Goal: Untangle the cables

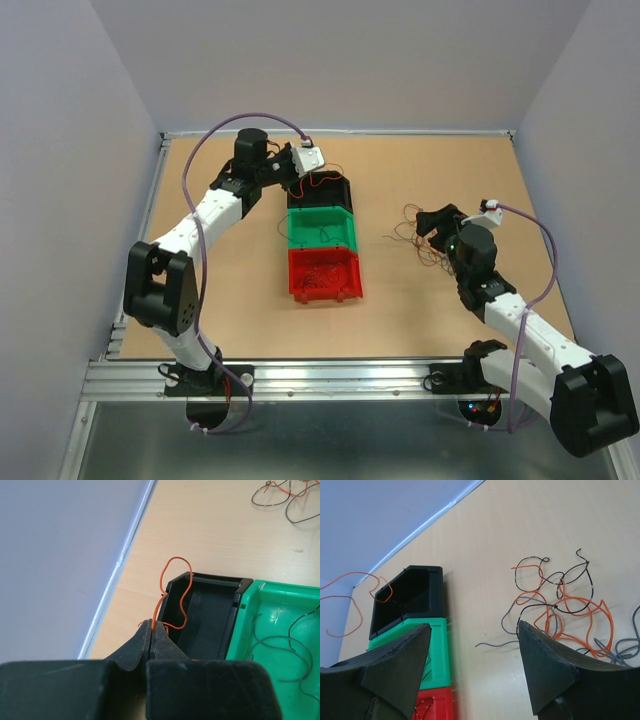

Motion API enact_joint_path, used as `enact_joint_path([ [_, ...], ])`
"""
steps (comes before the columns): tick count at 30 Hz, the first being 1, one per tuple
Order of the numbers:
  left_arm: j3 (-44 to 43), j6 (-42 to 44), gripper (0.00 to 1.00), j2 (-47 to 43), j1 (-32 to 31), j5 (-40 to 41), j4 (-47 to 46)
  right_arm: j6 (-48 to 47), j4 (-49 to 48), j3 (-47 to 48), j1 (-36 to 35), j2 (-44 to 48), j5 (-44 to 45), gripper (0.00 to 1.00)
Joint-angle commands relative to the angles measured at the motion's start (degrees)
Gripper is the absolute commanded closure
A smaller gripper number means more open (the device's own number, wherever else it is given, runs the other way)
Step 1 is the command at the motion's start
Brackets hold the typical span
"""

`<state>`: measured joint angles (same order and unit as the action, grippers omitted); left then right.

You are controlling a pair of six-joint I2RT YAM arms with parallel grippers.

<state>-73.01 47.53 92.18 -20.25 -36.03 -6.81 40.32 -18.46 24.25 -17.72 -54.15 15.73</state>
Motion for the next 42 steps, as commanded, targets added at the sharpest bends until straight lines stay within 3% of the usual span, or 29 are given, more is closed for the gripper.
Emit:
enact_joint_path([
  [1,-6.33,1.24,1.0,4.84,-0.58,2.28,2.58,-0.76,-3.16,-1.13,-0.3,-0.08,-0.78,0.24],
  [6,-10.04,6.78,1.0,13.1,-1.63,7.09,9.78,-0.68,-3.43,-1.13,-0.3,-0.17,-1.22,0.24],
  [12,-23.47,12.23,1.0,27.59,-4.44,16.93,24.96,-0.68,-3.6,-1.05,-0.3,-0.69,-1.57,0.24],
  [16,-24.29,11.37,0.99,31.74,-8.04,26.43,23.0,-0.85,-3.78,-1.05,-0.3,-0.69,-1.92,0.24],
  [18,-19.38,8.04,0.89,29.38,-9.28,30.66,12.74,-1.2,-3.87,-1.05,-0.3,-0.87,-2.01,0.24],
  [20,-16.21,4.96,0.81,25.97,-9.11,27.79,7.8,-1.82,-3.69,-0.7,-0.3,-1.66,-1.84,0.24],
  [22,-15.06,2.67,0.64,23.84,-9.02,27.59,5.33,-1.38,-1.07,0.35,-0.3,-2.8,-0.88,0.24],
  [23,-14.62,1.44,0.42,22.18,-9.02,27.33,4.36,-0.77,-0.01,1.66,-0.3,-4.28,0.17,0.24],
  [24,-14.44,0.56,0.35,21.29,-9.02,27.42,3.91,-0.5,1.22,2.11,-0.3,-5.17,1.49,0.24],
  [28,-12.42,-3.93,0.29,16.11,-9.02,26.89,0.58,3.8,3.86,3.52,-0.3,-9.39,5.97,0.23],
  [31,-9.17,-8.41,0.08,11.1,-9.02,25.84,-3.9,6.44,4.83,5.01,-0.3,-13.6,6.51,0.23],
  [38,-1.8,-16.4,0.09,1.44,-9.28,22.59,-11.9,7.67,4.84,6.25,-0.3,-17.13,8.27,0.26],
  [42,7.42,-23.87,0.11,-6.21,-9.28,18.64,-24.95,7.85,4.84,6.6,-0.3,-18.0,10.37,0.33],
])
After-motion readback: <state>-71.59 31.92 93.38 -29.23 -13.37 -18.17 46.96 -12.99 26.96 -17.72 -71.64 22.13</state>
